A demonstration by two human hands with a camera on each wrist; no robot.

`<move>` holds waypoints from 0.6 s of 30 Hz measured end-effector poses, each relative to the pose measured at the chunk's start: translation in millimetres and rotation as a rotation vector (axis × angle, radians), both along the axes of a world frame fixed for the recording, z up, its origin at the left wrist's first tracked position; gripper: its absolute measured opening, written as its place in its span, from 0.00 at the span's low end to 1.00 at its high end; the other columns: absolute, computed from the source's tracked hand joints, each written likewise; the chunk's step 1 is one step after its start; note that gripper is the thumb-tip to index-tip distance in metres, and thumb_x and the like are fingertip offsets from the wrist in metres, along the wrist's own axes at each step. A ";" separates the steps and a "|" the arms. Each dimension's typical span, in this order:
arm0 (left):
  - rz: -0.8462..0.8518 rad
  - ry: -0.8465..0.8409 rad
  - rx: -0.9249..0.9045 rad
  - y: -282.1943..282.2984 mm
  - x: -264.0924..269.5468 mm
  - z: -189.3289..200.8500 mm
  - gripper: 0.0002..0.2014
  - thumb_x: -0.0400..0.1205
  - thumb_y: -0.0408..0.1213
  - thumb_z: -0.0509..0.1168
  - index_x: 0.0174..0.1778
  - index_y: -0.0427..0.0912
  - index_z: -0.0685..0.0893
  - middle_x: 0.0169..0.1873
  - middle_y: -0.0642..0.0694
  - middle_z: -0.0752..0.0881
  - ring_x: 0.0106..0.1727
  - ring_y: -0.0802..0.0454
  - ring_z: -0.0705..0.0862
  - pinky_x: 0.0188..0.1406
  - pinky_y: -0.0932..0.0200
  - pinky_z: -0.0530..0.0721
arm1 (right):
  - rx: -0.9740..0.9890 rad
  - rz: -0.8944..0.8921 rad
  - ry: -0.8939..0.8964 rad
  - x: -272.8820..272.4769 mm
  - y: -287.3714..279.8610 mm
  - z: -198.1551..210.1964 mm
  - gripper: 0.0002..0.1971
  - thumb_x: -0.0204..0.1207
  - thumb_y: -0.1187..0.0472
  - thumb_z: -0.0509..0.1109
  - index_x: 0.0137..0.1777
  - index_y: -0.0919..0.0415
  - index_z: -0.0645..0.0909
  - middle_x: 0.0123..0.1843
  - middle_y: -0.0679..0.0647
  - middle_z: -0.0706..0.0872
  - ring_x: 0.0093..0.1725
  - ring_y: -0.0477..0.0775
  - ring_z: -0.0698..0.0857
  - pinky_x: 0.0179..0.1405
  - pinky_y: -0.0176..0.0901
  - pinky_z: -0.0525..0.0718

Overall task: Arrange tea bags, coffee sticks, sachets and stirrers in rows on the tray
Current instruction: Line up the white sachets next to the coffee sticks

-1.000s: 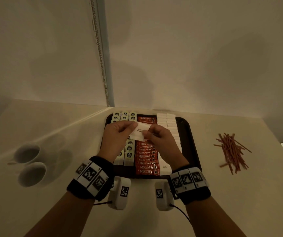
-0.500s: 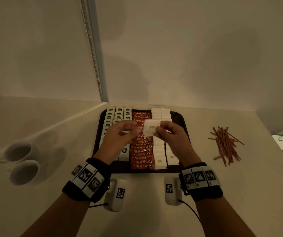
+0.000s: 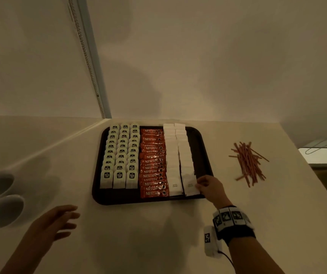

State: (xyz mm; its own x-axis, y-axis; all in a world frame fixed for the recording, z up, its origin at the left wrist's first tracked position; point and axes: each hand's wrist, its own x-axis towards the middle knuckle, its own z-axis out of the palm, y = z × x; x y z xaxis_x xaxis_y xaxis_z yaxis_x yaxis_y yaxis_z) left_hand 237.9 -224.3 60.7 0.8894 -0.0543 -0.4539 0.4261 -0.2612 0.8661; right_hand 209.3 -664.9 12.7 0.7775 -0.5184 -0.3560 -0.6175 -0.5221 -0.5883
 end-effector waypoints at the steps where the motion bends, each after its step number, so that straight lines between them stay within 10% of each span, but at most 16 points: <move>1: 0.008 0.020 0.010 7.2 -1.5 -5.8 0.10 0.85 0.26 0.58 0.50 0.39 0.85 0.46 0.35 0.88 0.41 0.37 0.84 0.31 0.59 0.85 | -0.004 0.007 0.008 0.7 1.5 -1.3 0.11 0.75 0.61 0.73 0.56 0.61 0.82 0.52 0.55 0.86 0.48 0.48 0.80 0.50 0.38 0.78; 10: 0.054 0.144 0.033 40.0 -9.2 -22.9 0.11 0.86 0.28 0.56 0.51 0.40 0.83 0.48 0.37 0.87 0.44 0.36 0.83 0.32 0.58 0.84 | -0.080 0.027 0.044 4.4 8.3 -5.3 0.13 0.73 0.62 0.74 0.55 0.63 0.78 0.44 0.54 0.83 0.49 0.53 0.83 0.47 0.36 0.78; 18: 0.074 0.214 0.038 41.9 -2.1 -21.3 0.11 0.87 0.27 0.52 0.51 0.38 0.80 0.47 0.37 0.83 0.44 0.35 0.80 0.40 0.50 0.76 | -0.045 0.018 0.020 39.9 1.7 0.6 0.21 0.82 0.64 0.61 0.75 0.64 0.69 0.69 0.62 0.78 0.68 0.59 0.76 0.67 0.44 0.73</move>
State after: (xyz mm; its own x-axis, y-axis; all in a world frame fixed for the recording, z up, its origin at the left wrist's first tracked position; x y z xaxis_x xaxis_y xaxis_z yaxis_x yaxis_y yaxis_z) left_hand 235.8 -182.4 39.3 0.7735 0.0284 -0.6331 0.6184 -0.2528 0.7441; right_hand 249.2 -663.2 13.2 0.7802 -0.5201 -0.3477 -0.6187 -0.5595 -0.5515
